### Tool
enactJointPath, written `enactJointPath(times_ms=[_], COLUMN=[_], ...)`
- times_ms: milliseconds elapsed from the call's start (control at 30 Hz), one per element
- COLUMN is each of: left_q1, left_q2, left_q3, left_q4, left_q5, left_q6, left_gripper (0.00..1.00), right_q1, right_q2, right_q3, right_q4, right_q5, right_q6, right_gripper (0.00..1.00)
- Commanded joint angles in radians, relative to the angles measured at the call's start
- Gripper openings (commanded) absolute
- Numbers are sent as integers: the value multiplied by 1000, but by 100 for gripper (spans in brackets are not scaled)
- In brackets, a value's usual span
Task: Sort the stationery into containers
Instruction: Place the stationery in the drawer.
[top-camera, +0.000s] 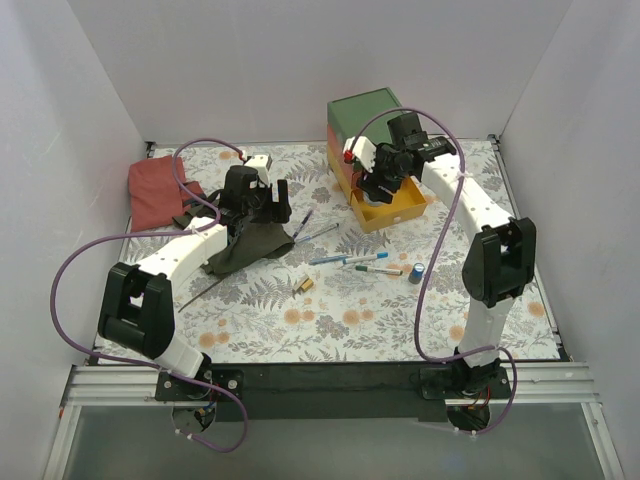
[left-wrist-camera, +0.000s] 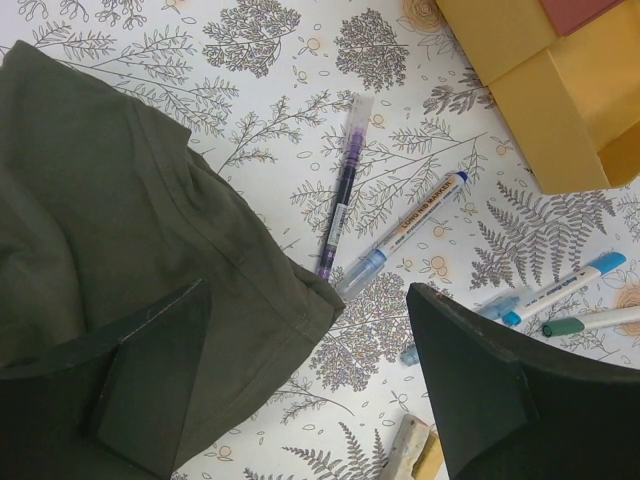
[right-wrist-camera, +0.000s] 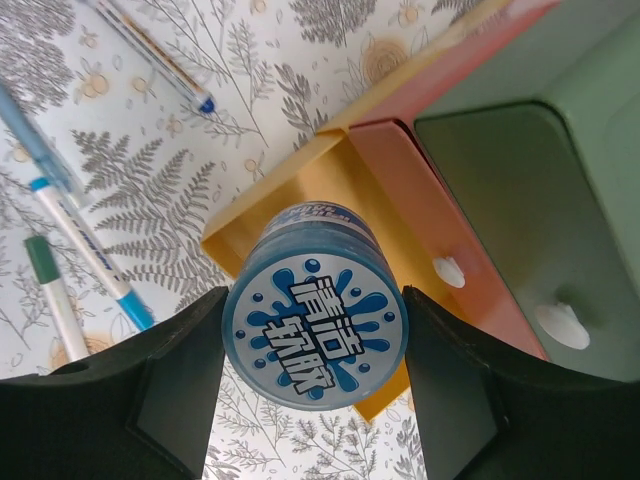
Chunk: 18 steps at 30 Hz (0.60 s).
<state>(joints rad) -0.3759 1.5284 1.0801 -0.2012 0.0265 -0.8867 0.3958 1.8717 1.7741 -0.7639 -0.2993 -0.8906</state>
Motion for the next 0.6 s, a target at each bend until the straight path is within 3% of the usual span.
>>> enactJointPath(times_ms=[0, 567], left_q1=[5, 9], left_q2=[-16, 13], left_q3=[35, 50], left_q4=[6, 3], left_q5=[-8, -7], left_q6=[8, 8], left_gripper=[79, 79], right_q1=[-20, -58], right_q2=[46, 150], right_q3=[94, 111], right_q4=[-26, -21], right_q5=[25, 5], right_q6=[13, 33], right_gripper=[36, 37])
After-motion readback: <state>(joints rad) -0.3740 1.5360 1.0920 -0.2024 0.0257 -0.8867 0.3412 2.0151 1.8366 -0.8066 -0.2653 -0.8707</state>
